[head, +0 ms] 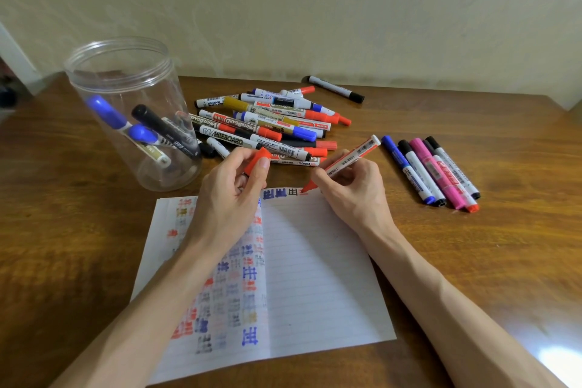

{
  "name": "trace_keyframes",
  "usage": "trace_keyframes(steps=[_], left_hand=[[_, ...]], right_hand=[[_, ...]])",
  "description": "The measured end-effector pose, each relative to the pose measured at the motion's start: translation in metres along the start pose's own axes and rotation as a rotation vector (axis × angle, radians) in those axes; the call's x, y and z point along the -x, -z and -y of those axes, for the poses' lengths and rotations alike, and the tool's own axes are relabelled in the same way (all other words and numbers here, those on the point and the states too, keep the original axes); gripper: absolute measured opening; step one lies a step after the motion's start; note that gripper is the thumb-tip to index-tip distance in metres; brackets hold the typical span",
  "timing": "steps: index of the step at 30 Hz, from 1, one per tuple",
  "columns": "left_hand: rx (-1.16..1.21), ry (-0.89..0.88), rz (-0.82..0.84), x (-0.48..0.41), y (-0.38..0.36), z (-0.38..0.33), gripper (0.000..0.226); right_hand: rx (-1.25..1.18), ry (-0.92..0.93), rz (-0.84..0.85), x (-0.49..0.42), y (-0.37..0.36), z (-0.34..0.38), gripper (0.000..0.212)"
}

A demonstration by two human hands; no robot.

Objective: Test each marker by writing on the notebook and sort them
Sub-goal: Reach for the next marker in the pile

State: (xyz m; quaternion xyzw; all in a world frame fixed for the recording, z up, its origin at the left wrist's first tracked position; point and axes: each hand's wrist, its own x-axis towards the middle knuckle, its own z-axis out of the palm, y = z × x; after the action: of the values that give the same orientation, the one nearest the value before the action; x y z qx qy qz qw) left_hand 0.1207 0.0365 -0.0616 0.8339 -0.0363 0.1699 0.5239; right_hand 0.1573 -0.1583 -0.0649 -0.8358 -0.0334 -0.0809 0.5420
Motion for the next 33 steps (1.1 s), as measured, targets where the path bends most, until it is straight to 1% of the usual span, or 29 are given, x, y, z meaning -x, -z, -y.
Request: trace_keyframes(steps=[4, 10, 14, 21, 28, 33], left_hand=[[0.007, 0.000, 0.004, 0.0000, 0.0002, -0.0007, 0.018], [-0.013, 0.010, 0.006, -0.0004, -0.0002, 0.0018, 0.022], [-0.016, 0.016, -0.002, 0.0001, 0.0000, 0.0016, 0.023], [-0.024, 0.013, 0.003, -0.0001, 0.0009, 0.0022, 0.025], [-0.014, 0.014, 0.004, -0.0001, -0.0001, 0.0010, 0.024], [-0.019, 0.035, 0.008, -0.0007, -0.0006, 0.0029, 0.026]], right_hand=[[-0.025, -0.021, -0.020, -0.0009, 0.0005, -0.0010, 0.005], [0.029, 0.020, -0.013, -0.0003, -0.0003, -0.0021, 0.007], [0.043, -0.014, 0.015, -0.0005, -0.0003, -0.0016, 0.007], [-0.022, -0.026, -0.053, -0.0011, 0.0008, -0.0022, 0.005], [0.024, -0.005, -0.036, 0.0003, 0.0005, -0.0015, 0.008], [0.039, -0.038, -0.014, -0.0008, 0.0002, -0.0014, 0.011]])
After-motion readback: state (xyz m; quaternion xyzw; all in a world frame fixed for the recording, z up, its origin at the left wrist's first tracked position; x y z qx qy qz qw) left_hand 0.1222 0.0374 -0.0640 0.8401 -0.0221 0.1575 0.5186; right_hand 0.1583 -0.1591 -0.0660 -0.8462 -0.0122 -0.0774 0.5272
